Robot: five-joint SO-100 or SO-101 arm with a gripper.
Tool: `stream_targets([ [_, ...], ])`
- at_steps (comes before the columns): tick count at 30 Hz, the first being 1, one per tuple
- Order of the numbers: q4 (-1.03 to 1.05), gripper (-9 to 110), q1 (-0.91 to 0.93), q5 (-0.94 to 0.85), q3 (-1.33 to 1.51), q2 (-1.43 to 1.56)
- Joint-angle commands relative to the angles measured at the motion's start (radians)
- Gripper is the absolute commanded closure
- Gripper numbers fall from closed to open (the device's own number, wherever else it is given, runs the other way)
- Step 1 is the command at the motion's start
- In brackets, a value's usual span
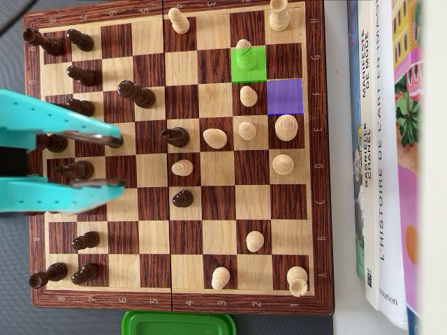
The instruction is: Play chess
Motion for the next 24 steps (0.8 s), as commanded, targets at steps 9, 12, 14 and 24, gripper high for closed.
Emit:
stream_targets([
  [9,-0.249,87,-0.015,-0.005,0.020,0.020],
  [12,-0.322,87,-0.015,-0.005,0.020,0.020],
  [14,-0.379,87,-0.015,-0.005,0.020,0.020],
  [24,-0.693,87,-0.015,-0.005,0.020,0.020],
])
